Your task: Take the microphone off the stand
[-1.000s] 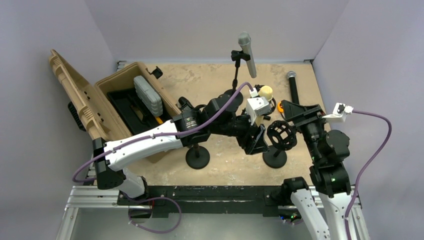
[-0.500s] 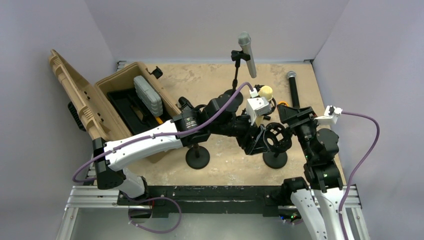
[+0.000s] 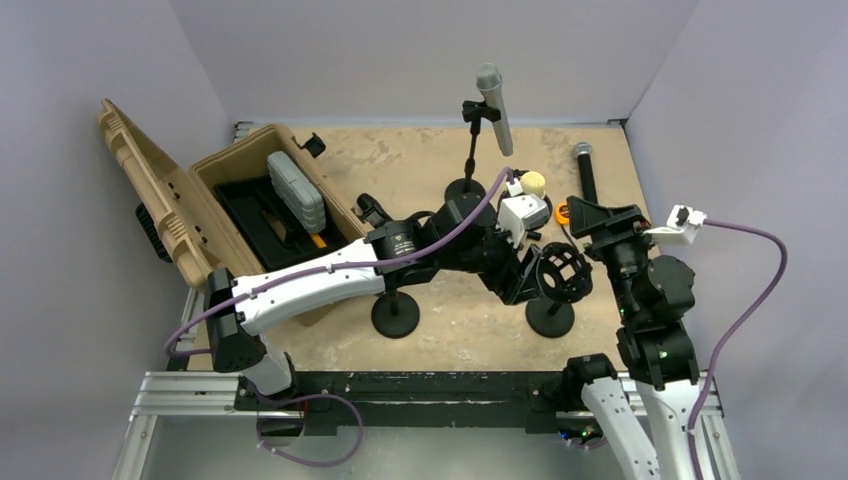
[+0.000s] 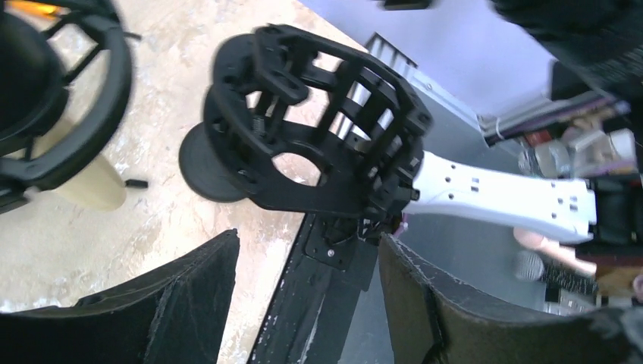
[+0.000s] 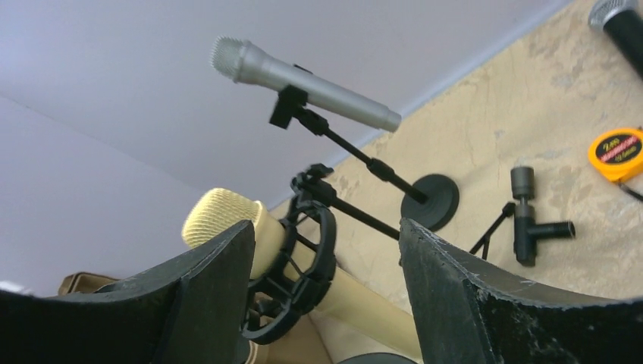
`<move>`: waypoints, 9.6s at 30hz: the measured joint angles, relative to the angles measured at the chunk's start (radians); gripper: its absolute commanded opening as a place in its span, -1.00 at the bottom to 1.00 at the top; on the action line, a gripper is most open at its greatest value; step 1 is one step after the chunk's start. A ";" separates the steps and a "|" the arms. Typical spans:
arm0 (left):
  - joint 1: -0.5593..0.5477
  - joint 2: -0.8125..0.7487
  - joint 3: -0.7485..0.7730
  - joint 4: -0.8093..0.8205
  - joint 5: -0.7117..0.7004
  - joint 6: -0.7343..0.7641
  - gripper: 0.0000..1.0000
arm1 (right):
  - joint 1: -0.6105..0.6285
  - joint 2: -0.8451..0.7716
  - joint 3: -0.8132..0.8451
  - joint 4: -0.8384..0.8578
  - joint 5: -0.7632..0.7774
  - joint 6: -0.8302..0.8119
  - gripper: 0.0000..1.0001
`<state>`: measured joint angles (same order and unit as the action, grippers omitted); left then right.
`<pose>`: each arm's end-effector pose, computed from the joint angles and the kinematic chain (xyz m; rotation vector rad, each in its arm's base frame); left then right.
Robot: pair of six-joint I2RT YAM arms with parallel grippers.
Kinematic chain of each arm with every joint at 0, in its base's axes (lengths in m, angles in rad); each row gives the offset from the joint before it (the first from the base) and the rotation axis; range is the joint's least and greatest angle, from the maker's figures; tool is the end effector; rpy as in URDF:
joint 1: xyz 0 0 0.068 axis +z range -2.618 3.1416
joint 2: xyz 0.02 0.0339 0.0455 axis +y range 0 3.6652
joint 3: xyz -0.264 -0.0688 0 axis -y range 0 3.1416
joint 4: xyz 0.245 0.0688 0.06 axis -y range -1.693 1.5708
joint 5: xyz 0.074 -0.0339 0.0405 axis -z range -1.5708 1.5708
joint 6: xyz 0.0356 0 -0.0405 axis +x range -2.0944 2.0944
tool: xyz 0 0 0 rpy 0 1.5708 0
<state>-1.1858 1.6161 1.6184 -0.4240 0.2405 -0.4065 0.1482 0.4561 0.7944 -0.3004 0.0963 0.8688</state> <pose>0.1333 -0.3516 0.3934 0.9977 1.9753 -1.2072 0.1029 0.0119 0.3718 0.6299 1.4481 0.7312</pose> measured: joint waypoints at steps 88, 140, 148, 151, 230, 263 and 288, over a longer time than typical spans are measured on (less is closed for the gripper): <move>0.504 -0.156 -0.064 -0.304 0.176 -0.132 0.24 | 0.000 -0.025 0.172 -0.018 -0.092 -0.446 0.70; -0.058 0.224 0.650 -0.796 -0.812 0.012 0.16 | 0.000 -0.085 0.148 0.003 -0.114 -0.447 0.73; -0.088 0.180 0.560 -0.710 -0.813 -0.060 -0.29 | 0.000 -0.085 0.146 0.003 -0.115 -0.447 0.74; -0.085 0.150 0.482 -0.628 -0.767 -0.047 -0.32 | 0.000 -0.089 0.146 0.003 -0.115 -0.447 0.75; -0.164 0.451 0.819 -0.975 -0.983 -0.055 -0.34 | 0.000 -0.131 0.119 0.026 -0.118 -0.443 0.78; -0.194 0.362 0.531 -0.845 -1.017 -0.179 -0.56 | 0.000 -0.142 0.114 0.032 -0.141 -0.443 0.79; -0.184 0.378 0.507 -0.753 -0.747 -0.098 0.32 | 0.000 -0.108 0.121 0.031 -0.140 -0.444 0.79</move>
<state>-1.3697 1.9938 2.1254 -1.1774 -0.5068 -0.5049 0.1482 0.3485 0.9150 -0.2699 -0.0441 0.4248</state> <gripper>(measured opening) 0.598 0.893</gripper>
